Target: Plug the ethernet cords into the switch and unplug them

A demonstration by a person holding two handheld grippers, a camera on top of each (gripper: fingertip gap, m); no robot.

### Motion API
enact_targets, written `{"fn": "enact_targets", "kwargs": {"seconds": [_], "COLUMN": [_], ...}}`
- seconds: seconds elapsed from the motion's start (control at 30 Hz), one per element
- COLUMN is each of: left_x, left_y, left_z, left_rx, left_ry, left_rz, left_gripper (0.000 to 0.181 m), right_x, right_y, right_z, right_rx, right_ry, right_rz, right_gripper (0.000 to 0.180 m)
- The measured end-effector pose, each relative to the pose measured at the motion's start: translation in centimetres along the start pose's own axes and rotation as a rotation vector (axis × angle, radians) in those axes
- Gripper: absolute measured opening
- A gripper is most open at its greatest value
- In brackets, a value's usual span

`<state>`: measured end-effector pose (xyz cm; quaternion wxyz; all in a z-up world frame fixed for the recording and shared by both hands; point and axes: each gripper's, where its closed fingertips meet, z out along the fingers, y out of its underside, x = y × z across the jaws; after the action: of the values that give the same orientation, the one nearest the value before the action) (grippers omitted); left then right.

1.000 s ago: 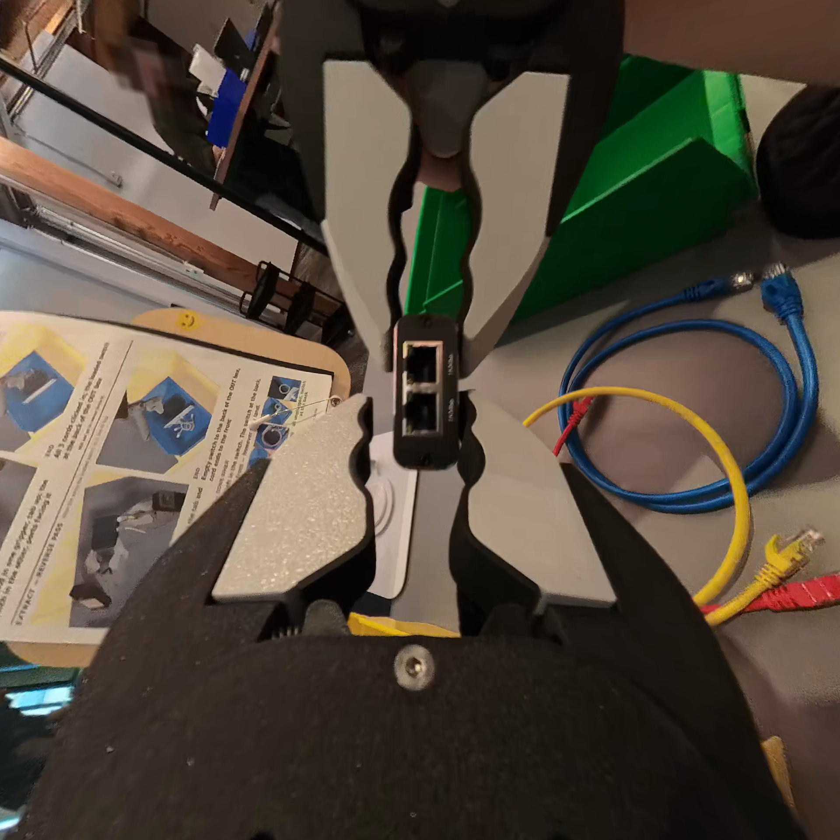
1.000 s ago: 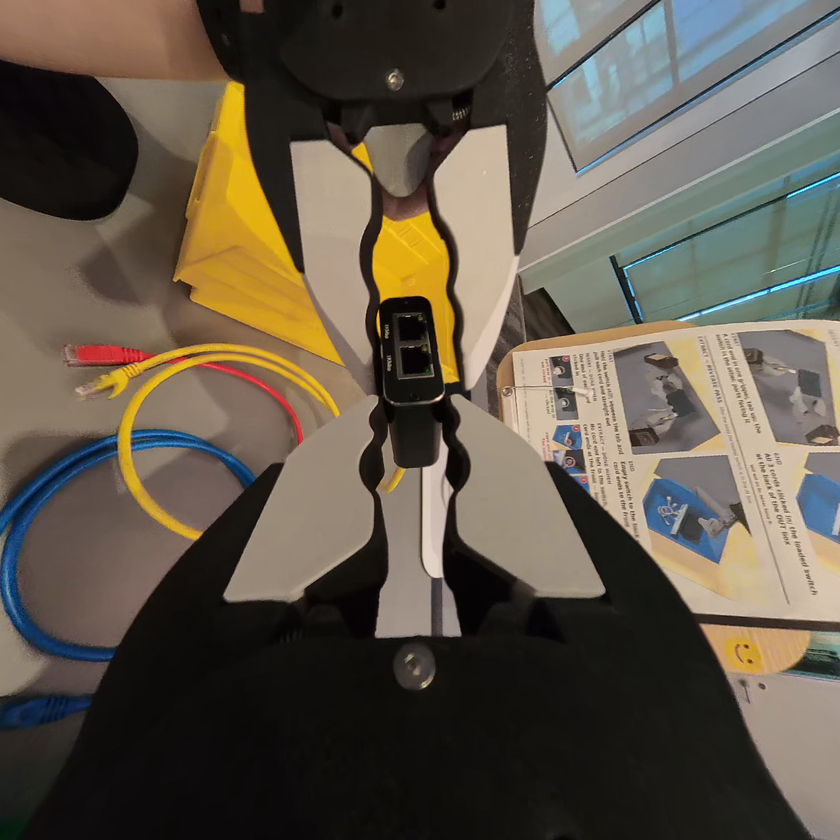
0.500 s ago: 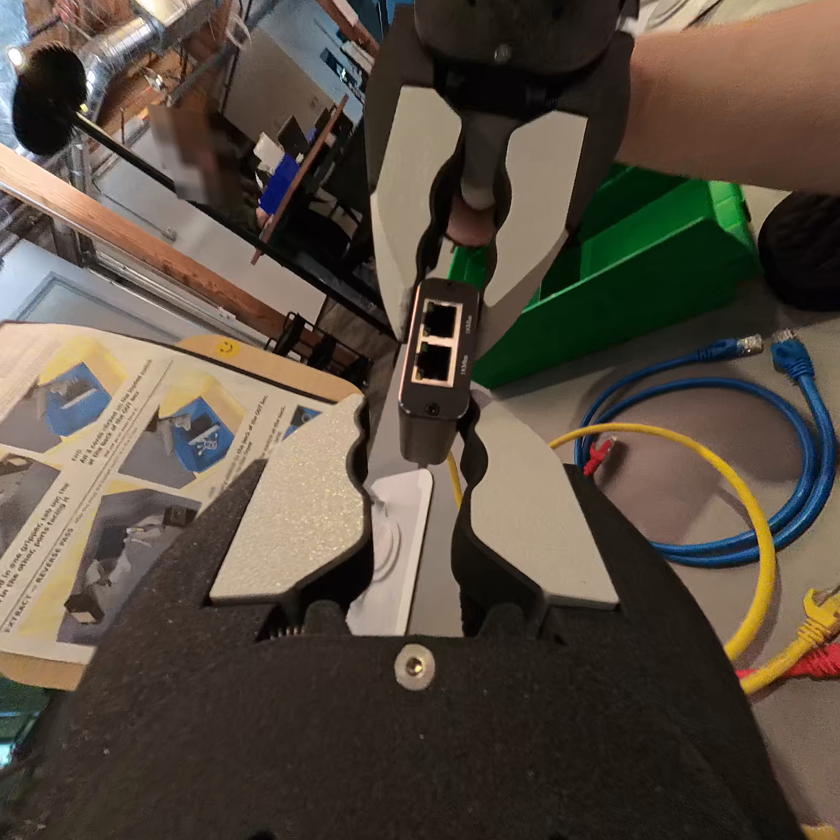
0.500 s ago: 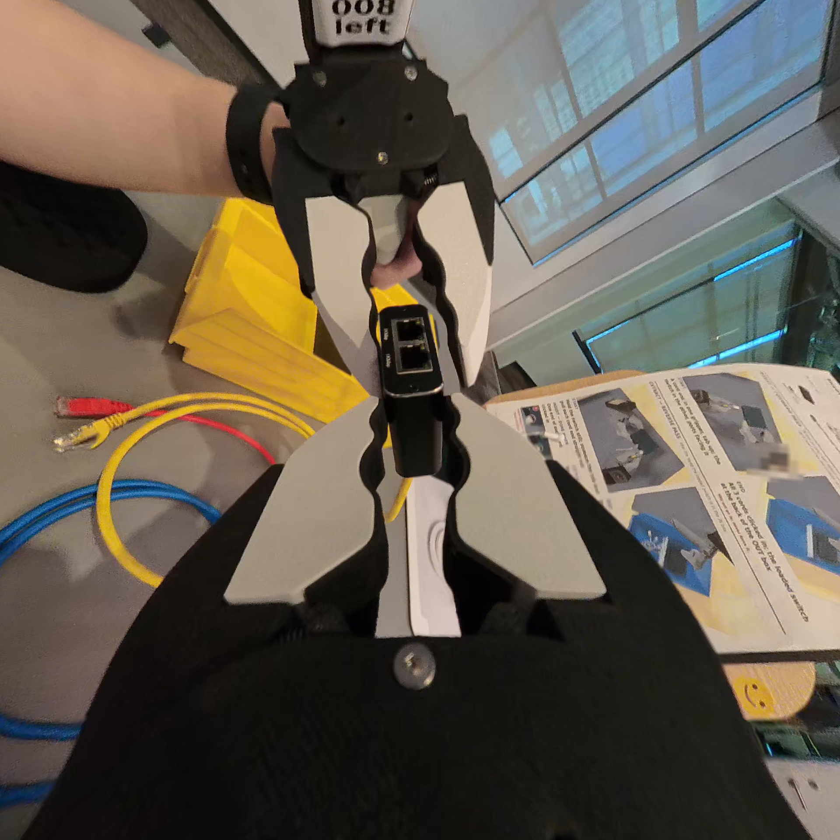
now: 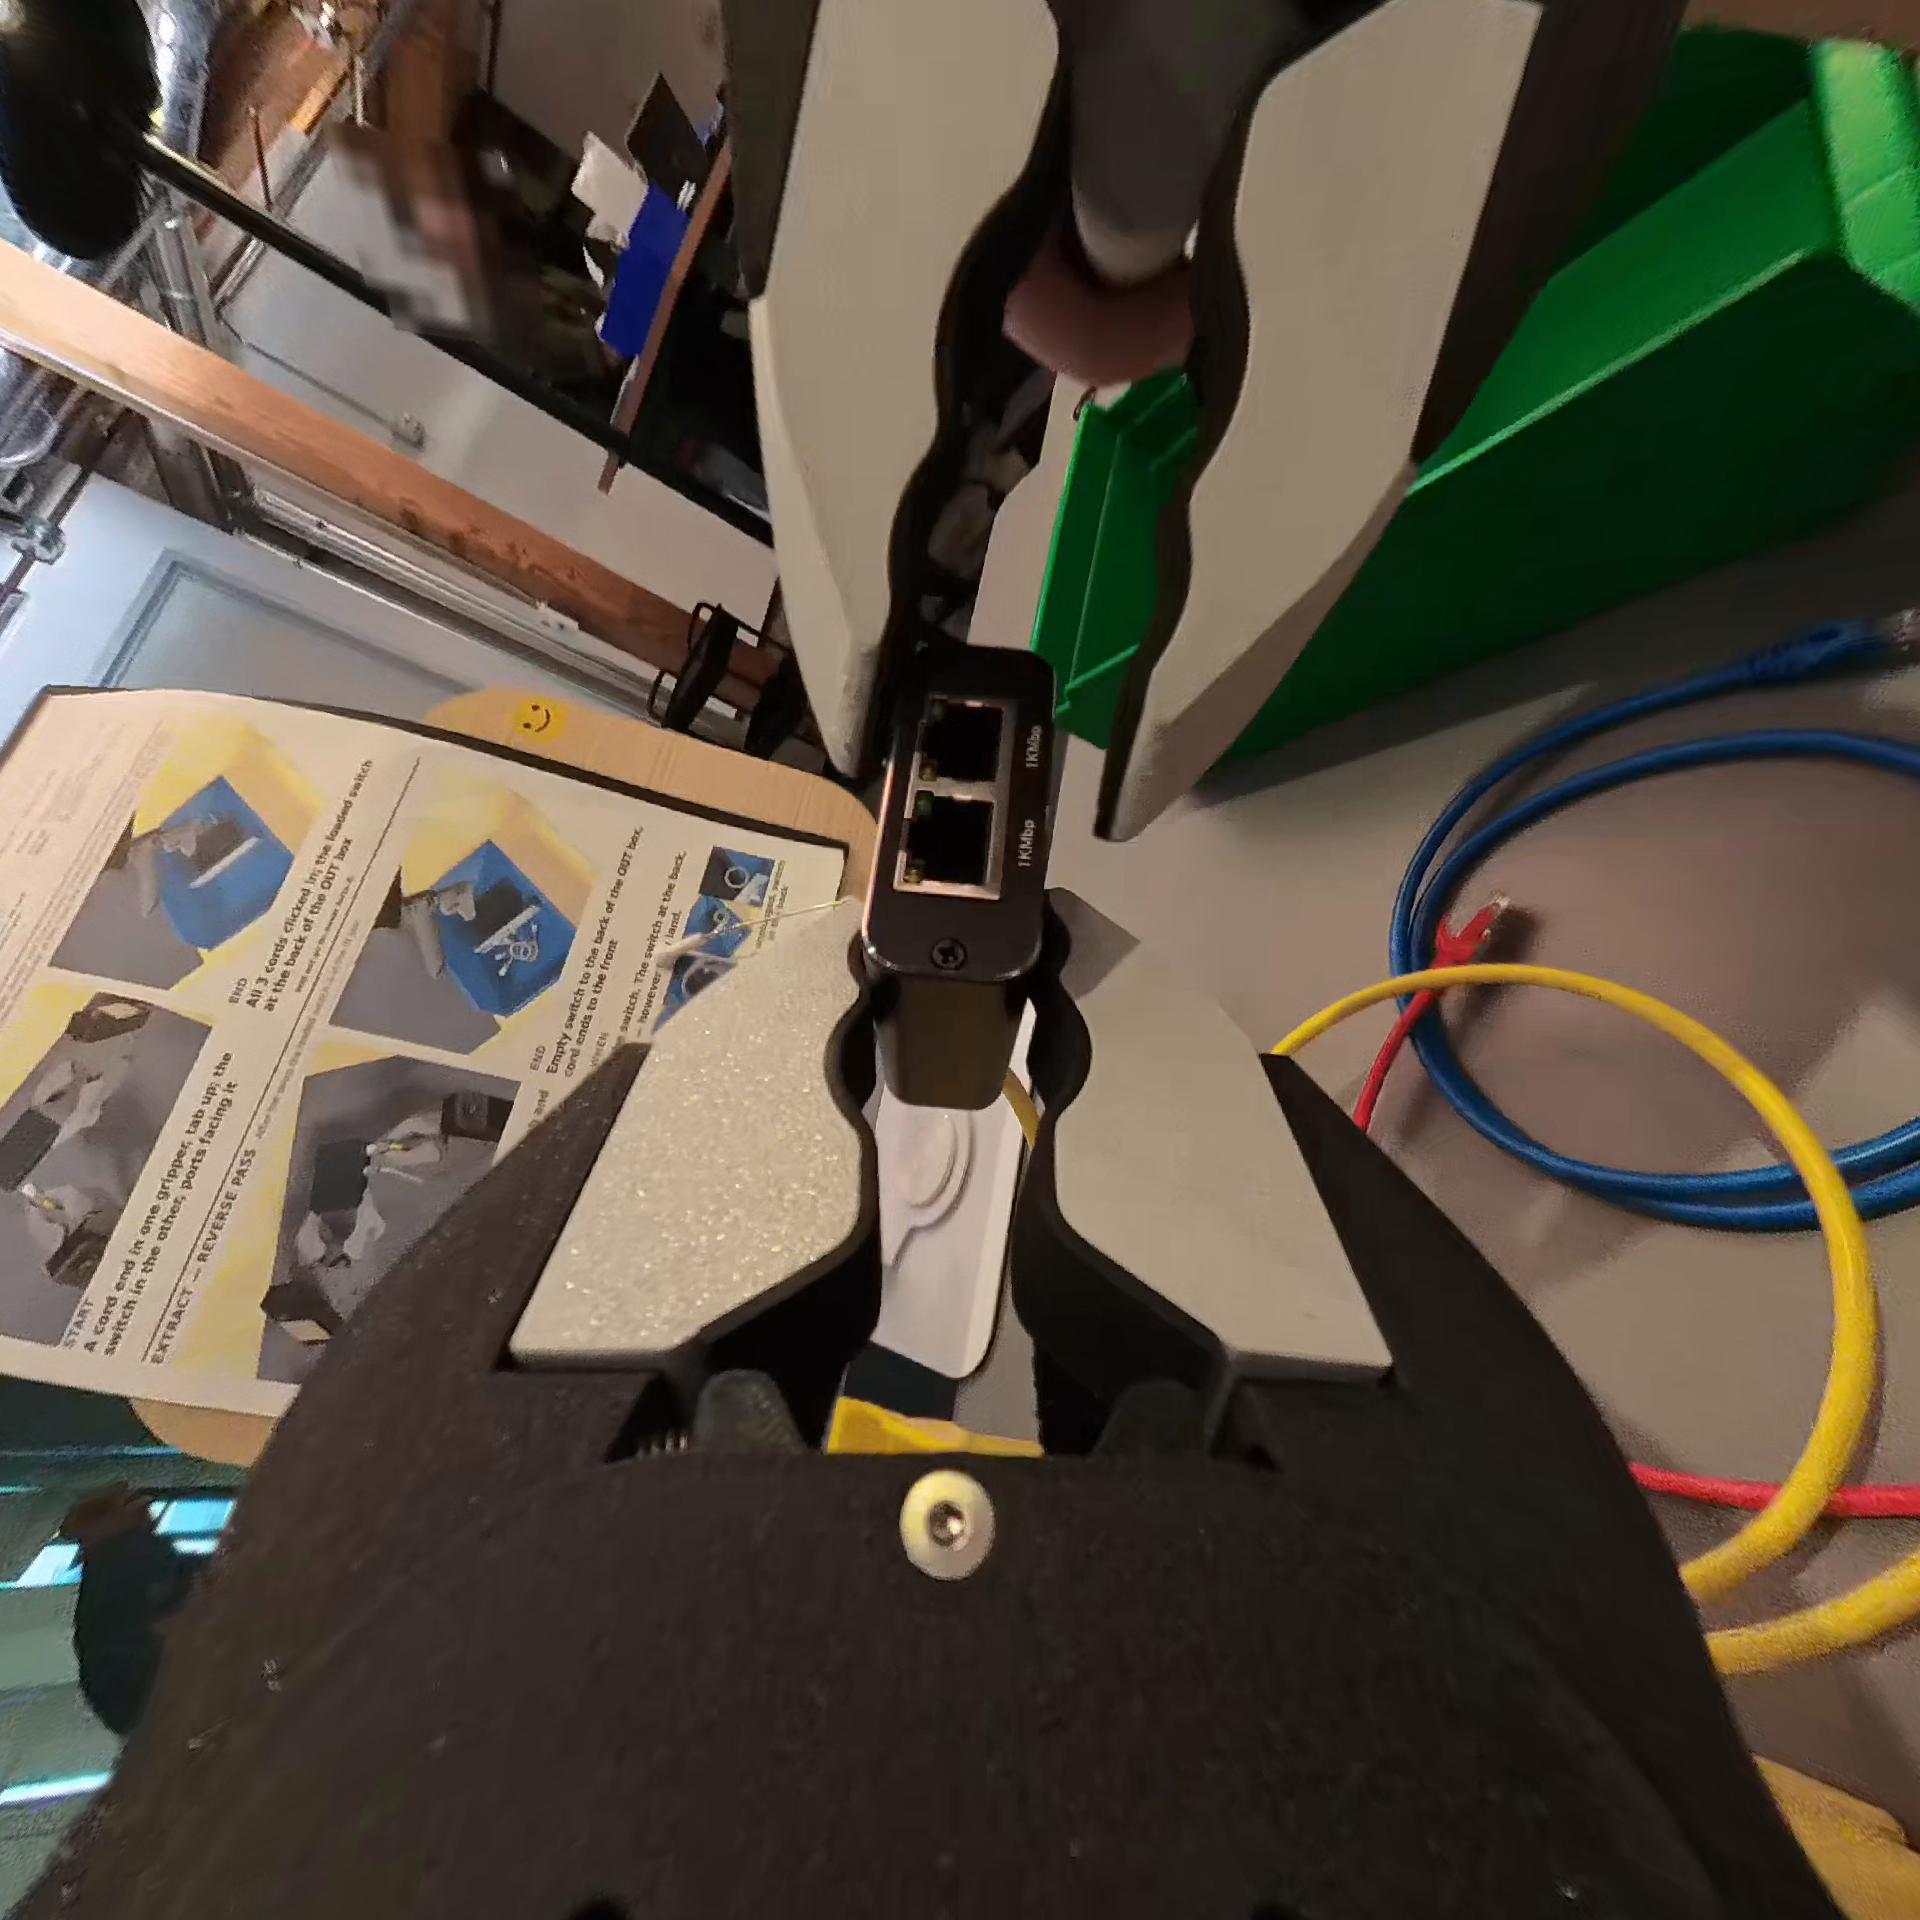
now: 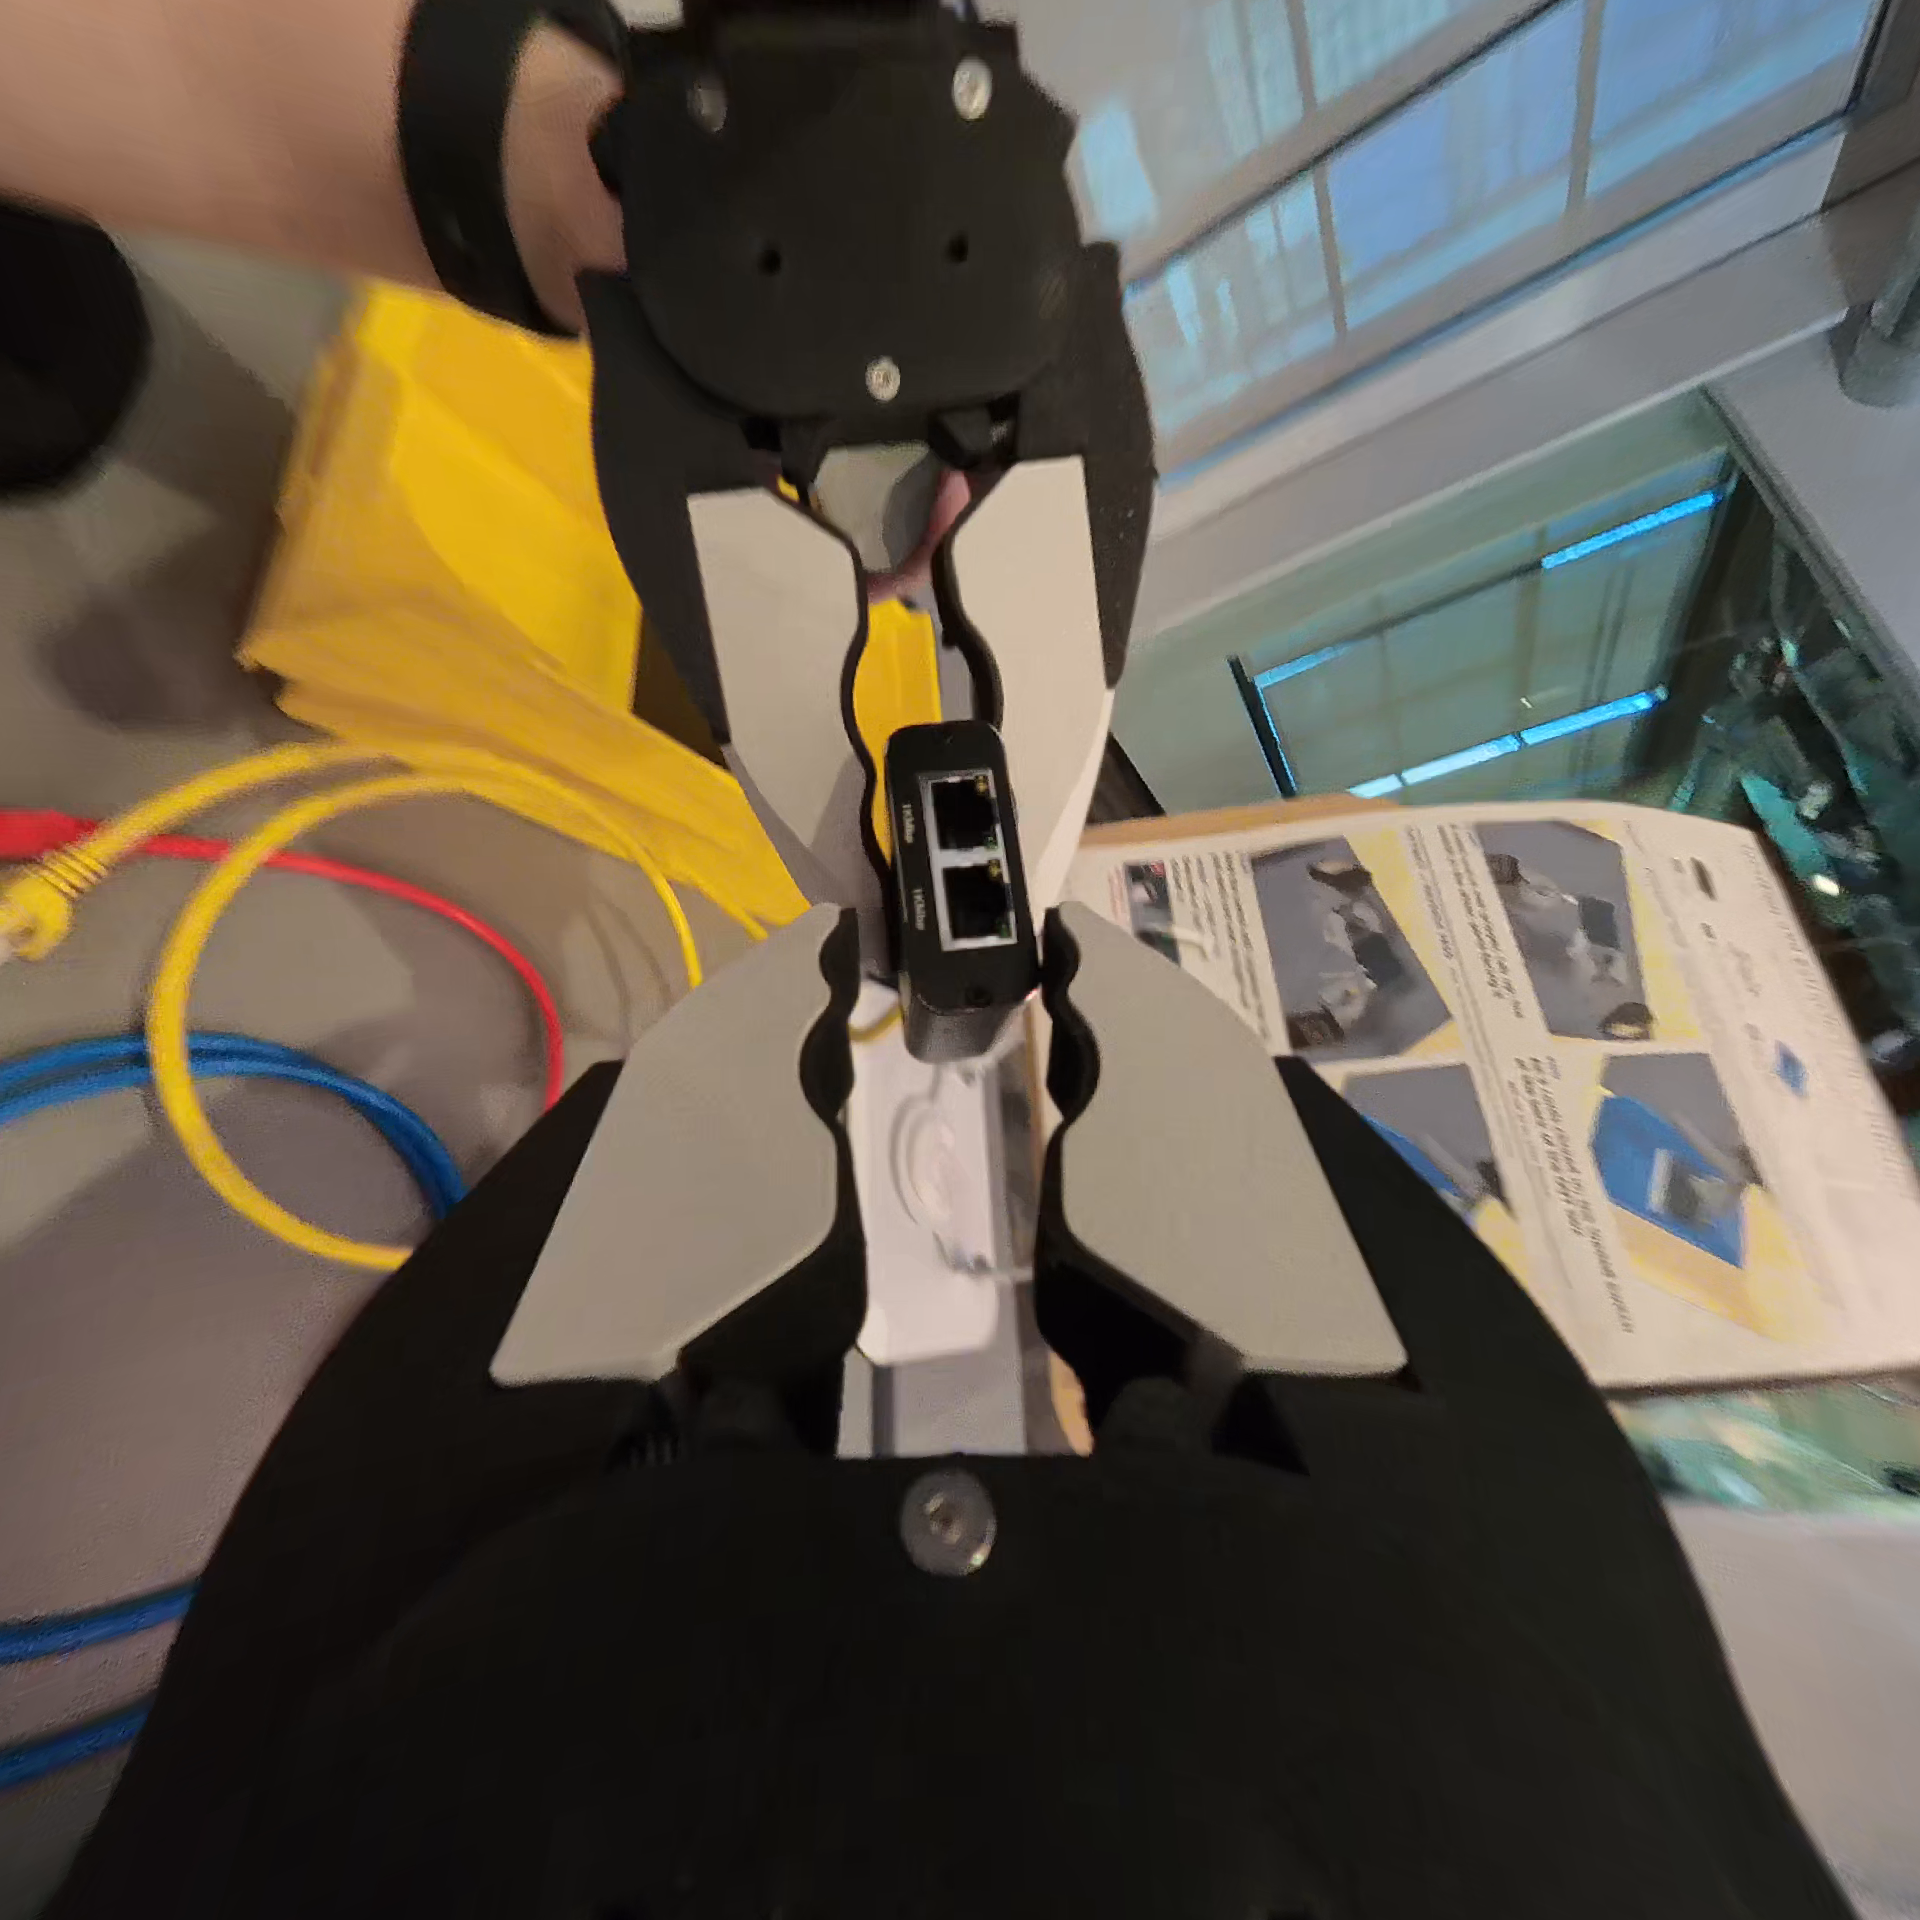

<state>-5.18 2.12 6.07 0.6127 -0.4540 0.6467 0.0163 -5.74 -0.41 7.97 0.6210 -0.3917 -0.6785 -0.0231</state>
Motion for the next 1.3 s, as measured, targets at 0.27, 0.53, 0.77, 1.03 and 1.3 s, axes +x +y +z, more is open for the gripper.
{"fn": "enact_targets", "kwargs": {"seconds": [0.27,0.53,0.77,1.03,1.3], "left_x": [1.2,0.1,-0.7,-2.2,-4.5], "left_y": [-0.1,-1.5,-1.1,-0.4,-3.0], "left_z": [0.1,0.0,0.4,-1.8,-5.0], "left_rx": [-0.028,0.105,0.056,0.065,0.204], "left_ry": [0.05,-0.008,-0.081,-0.075,-0.161], "left_rz": [0.043,-0.019,0.028,-0.002,-0.048], "left_gripper": [0.025,0.035,0.026,0.026,0.026], "right_x": [-0.6,0.2,1.2,4.5,-2.9], "right_y": [0.9,-1.5,-0.5,-3.6,1.3], "right_z": [0.1,-1.3,-1.3,-7.6,-5.9], "right_rx": [-0.133,0.061,0.136,0.073,-0.248], "right_ry": [-0.031,0.002,0.028,0.165,0.173], "right_rz": [-0.092,-0.068,0.087,0.315,0.76], "right_gripper": [0.026,0.026,0.028,0.025,0.021]}}
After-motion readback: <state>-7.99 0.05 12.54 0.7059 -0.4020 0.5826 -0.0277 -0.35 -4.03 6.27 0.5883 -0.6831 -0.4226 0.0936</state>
